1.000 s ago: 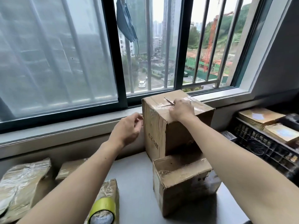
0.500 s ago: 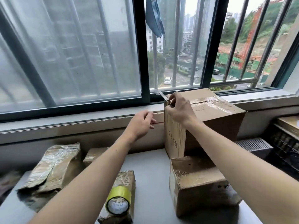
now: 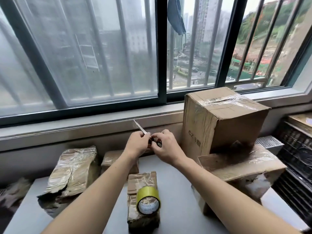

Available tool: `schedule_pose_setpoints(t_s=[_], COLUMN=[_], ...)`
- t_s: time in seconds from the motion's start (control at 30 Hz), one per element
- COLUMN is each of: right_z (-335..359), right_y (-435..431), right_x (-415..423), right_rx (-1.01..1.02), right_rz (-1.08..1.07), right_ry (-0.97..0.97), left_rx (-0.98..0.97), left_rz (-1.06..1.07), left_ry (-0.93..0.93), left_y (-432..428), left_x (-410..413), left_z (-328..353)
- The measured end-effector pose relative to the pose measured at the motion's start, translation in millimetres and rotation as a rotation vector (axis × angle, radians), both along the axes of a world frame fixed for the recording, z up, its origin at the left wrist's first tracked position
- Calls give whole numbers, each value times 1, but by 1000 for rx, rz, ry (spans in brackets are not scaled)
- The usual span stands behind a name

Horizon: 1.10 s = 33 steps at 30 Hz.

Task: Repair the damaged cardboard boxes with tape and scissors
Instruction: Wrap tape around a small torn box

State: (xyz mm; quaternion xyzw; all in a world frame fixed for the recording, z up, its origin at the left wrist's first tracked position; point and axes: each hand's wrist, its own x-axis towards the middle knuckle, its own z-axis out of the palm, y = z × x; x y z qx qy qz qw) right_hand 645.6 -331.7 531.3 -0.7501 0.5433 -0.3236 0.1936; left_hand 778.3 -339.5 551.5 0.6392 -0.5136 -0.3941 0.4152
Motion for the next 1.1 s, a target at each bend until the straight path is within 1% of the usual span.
schedule_pose_setpoints(t_s=[0.07,0.1,0.23,0.37,0.57,0.63,0.73,0.83,0.93,1.03,1.07,1.1], right_z=[-7,-10,-24,-35,-43,-44,-47,-51,-56,-64,-69,-74], right_y=[13,18,35,46,53,55,57,56,58,61,61,63], right_x=[17,26,59,82,99,96,86,70,53,33,26,20], right_rx=[45,73,160,242,297,301,309,342,406,437,445,453], right_rz=[-24,-22,-38,-118,-172,-181,-172,-183,-206,-255,-276,-294], right_ry=[38,34,-16,7,-10,-19,-36,-34,-42,-47,-61,-80], left_rx=[-9,-8,-3,-1,-3,13,52,59,65,116,136,144], left_rz=[-1,-2,-51,-96,-171,-211,-290,-331,-387,-437,-469,-531], left_ry=[-143,-169,-181,-184,-224,-194,-99,-65,-101,-122,-169,-273], left_y=[2,4,10,15,15,11,9,13,20,29,31,32], left_x=[20,29,59,80,94,94,89,76,62,49,46,44], left_z=[-10,-12,-31,-51,-62,-68,-74,-75,-76,-80,-85,-94])
